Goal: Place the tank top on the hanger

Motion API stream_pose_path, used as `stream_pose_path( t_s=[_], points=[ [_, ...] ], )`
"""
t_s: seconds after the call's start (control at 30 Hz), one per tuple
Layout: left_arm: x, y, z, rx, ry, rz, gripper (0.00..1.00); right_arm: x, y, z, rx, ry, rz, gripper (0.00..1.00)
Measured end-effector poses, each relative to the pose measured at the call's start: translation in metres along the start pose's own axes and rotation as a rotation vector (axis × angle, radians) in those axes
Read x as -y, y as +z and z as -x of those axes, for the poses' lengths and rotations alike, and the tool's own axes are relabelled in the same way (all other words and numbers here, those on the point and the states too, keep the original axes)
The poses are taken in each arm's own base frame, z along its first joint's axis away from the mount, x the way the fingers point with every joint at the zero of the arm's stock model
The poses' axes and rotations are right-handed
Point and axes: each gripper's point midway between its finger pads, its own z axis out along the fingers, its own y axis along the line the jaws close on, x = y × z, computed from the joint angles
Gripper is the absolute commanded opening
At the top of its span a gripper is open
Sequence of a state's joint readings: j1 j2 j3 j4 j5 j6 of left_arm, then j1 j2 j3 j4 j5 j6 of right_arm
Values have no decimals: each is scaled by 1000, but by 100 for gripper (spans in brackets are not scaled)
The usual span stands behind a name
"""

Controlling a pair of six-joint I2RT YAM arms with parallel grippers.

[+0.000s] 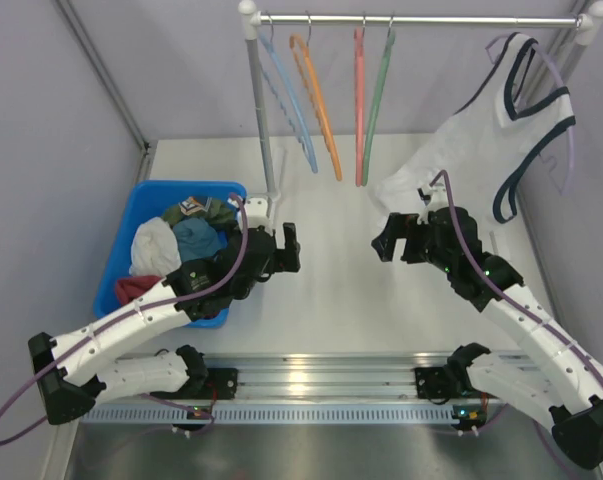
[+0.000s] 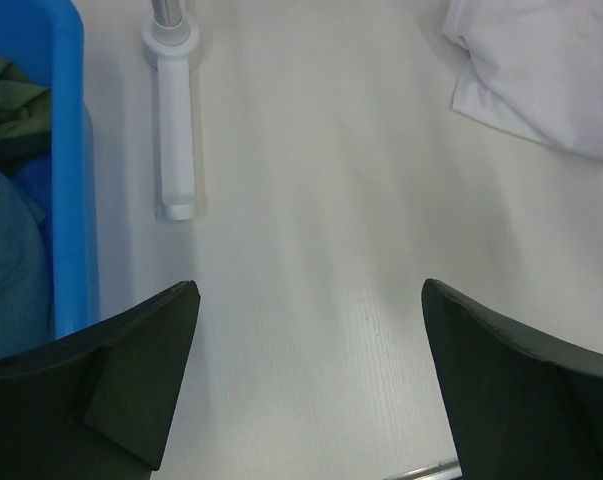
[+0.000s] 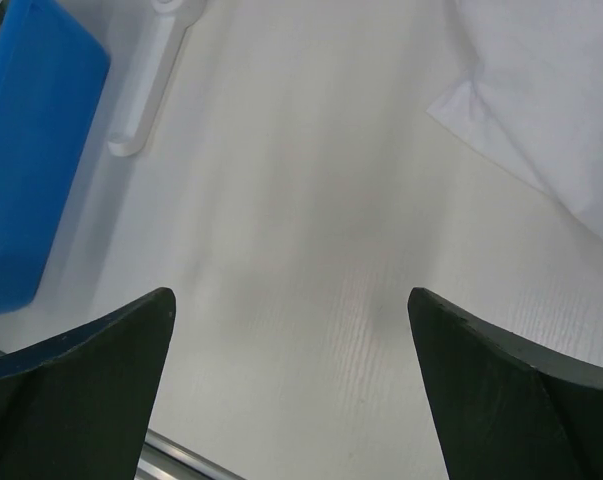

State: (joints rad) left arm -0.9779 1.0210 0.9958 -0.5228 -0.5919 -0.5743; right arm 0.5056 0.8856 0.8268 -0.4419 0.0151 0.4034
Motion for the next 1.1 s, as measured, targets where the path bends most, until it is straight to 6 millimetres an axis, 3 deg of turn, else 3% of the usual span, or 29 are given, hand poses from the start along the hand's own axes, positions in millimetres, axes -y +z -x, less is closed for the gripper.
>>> stream_pose_path(
  t_s=[0.3,0.5,0.63,0.73,0.93,1.1],
  points=[
    [-8,0,9,26,4,58,98,1,0,0,-1,-34,2,100],
    [-20,5,40,67,-22,165,98,1,0,-3,-12,-61,10,100],
    [-75,27,66,62,-116,377,98,-3,2,-8,-42,-62,36,100],
    [-115,38,73,54,-159,523,98,-7,2,-13,-63,-60,61,100],
    [-190,34,53,-2,-256,761,93,-15,2,-18,-89,-57,105,100],
    [-259,11,8,-68,-347,952,88,-20,3,-21,-107,-45,136,100]
  ],
)
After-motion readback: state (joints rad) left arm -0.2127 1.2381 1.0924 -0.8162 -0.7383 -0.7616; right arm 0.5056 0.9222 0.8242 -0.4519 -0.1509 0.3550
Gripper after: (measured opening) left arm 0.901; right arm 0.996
